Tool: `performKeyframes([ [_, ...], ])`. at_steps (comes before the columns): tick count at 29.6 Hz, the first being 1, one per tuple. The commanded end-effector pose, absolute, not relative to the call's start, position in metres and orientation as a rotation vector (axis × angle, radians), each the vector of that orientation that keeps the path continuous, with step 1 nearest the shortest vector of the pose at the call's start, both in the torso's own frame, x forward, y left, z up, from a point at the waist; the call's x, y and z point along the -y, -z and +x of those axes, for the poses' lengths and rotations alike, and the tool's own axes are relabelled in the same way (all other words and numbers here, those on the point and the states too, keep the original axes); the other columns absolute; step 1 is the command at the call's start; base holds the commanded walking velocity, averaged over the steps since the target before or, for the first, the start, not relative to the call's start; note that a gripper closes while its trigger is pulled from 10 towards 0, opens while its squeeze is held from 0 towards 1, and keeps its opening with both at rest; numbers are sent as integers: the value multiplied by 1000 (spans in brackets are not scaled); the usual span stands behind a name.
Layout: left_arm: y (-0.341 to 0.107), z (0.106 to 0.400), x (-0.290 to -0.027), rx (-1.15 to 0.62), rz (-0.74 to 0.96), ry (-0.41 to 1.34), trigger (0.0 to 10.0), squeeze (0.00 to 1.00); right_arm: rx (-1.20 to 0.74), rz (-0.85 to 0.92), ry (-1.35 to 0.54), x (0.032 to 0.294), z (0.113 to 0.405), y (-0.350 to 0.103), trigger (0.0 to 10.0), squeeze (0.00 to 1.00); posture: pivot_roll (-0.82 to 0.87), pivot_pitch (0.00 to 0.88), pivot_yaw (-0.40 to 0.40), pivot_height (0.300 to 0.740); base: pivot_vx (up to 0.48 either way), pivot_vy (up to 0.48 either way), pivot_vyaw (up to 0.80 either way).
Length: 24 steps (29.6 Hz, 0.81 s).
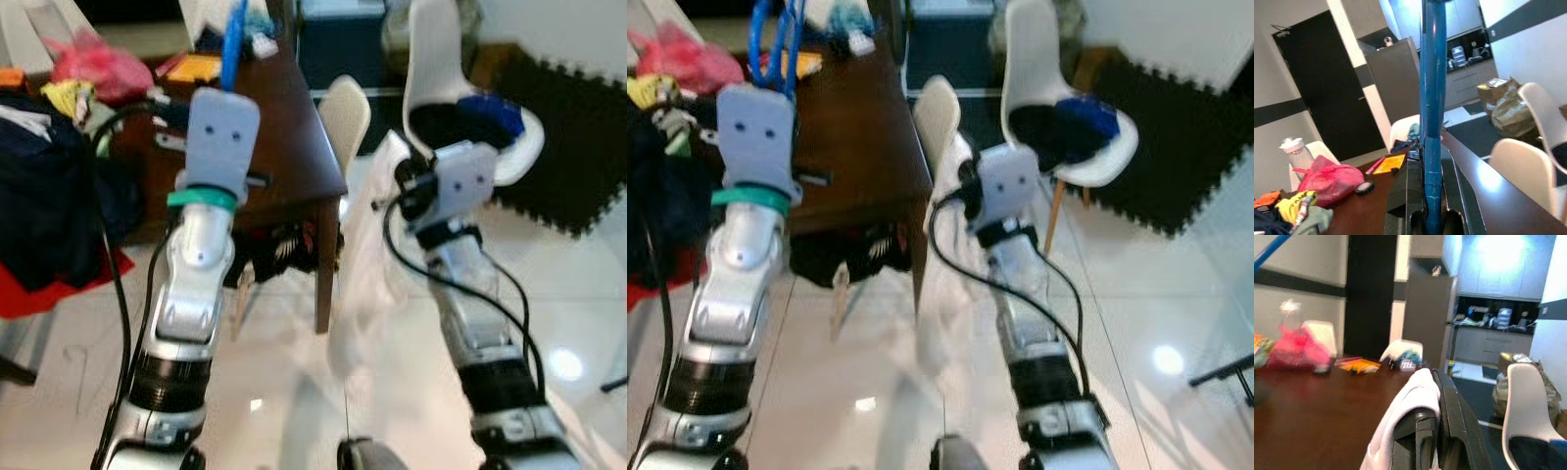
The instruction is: Hang hanger
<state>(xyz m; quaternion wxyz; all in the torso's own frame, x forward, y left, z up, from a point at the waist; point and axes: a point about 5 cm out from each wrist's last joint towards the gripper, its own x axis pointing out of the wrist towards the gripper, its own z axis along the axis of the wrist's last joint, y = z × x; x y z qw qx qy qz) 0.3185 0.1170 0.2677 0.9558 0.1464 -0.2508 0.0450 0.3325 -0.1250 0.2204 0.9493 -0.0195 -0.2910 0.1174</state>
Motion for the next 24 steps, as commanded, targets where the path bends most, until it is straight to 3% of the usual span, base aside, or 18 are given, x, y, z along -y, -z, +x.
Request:
performKeyframes([
  [1, -265, 318, -122, 502, 317, -105, 10000, 0, 651, 15, -223, 123, 333, -236, 10000, 0, 22, 0, 69, 740, 480, 0, 0],
  [13, -264, 317, -121, 502, 323, -101, 10000, 0, 917, 88, -215, 121, 326, -309, 10000, 0, 28, 0, 67, 740, 480, 0, 0],
  [17, -264, 318, -121, 502, 324, -99, 10000, 0, 1093, 58, -262, 115, 316, -358, 10000, 0, 29, 0, 67, 740, 480, 0, 0],
  [19, -264, 318, -121, 502, 324, -99, 10000, 0, 1093, 58, -262, 115, 316, -358, 10000, 0, 29, 0, 67, 740, 480, 0, 0],
  [20, -264, 318, -120, 503, 324, -99, 10000, 0, 1204, 40, -280, 112, 308, -389, 10000, 0, 30, 0, 63, 740, 480, 0, 0],
  [24, -263, 318, -120, 503, 323, -100, 10000, 0, 1242, 40, -285, 112, 305, -400, 10000, 0, 30, 0, 63, 740, 480, 0, 0],
])
